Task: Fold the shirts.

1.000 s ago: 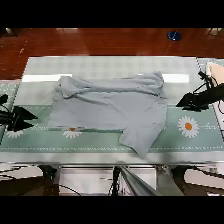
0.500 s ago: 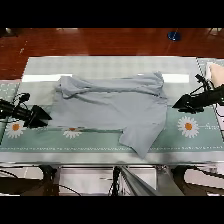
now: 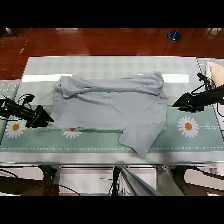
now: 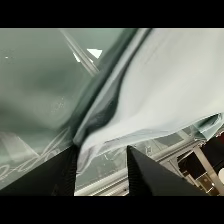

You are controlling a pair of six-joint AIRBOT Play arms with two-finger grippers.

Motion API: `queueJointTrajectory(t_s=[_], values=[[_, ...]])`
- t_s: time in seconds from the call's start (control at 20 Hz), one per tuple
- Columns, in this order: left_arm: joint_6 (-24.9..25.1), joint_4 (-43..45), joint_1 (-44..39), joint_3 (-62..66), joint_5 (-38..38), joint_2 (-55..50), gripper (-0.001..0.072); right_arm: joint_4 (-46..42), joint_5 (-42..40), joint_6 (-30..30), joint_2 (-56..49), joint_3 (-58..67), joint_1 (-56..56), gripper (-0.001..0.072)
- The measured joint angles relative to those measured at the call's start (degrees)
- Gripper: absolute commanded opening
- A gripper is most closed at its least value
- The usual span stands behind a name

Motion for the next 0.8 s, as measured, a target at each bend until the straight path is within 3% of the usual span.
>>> queueJointTrajectory(t_s=[0.1, 0.45, 0.8], values=[[-1.53, 0.37, -0.13, 0.00, -0.04, 0.00, 0.0401, 0.02, -0.02, 0.00, 1.49, 0.00, 0.02, 0.0516], [-7.15, 4.57, -1.27, 0.07, 0.72, -0.04, 0.0023, 0.00, -0.02, 0.04, 6.71, 0.00, 0.00, 0.0515], [-5.92, 7.10, -1.51, 0.04, -0.52, -0.04, 0.0022, -2.21, 1.25, 0.37, 9.97, -0.07, 0.00, 0.0516]])
